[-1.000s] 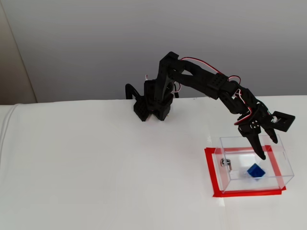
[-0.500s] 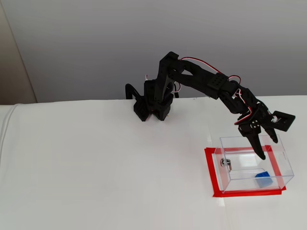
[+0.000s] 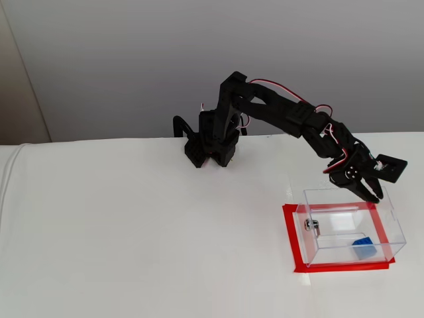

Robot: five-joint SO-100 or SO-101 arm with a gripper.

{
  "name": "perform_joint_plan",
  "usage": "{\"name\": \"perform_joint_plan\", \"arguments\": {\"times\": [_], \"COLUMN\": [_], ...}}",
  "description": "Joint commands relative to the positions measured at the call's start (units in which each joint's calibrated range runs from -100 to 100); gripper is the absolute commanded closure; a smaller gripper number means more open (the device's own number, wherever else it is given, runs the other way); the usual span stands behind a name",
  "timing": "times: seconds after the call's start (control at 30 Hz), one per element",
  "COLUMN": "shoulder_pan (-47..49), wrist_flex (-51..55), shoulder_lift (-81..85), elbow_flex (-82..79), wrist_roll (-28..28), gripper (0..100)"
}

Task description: Pick the blue lego brick and place it into the transparent box

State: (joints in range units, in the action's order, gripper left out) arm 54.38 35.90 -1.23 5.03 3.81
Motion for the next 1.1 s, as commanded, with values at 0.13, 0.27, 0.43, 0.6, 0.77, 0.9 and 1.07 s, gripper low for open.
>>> {"name": "perform_joint_plan", "arguments": {"times": [0.13,0.27,0.43,0.6,0.77,0.9,1.07], "shoulder_pan": [-1.7,-3.9,-10.9,-19.0,-28.2,-33.4,-38.4], "wrist_flex": [-0.4,0.1,0.0,-0.5,0.0,0.1,0.1], "shoulder_lift": [3.6,5.1,12.3,21.9,32.3,40.5,51.3], "elbow_flex": [0.5,0.4,-4.7,-13.8,-24.1,-32.9,-44.2], "wrist_roll": [-0.3,-1.4,-3.1,-3.0,-3.0,-3.0,-3.0], "gripper": [99,99,99,99,99,99,99]}}
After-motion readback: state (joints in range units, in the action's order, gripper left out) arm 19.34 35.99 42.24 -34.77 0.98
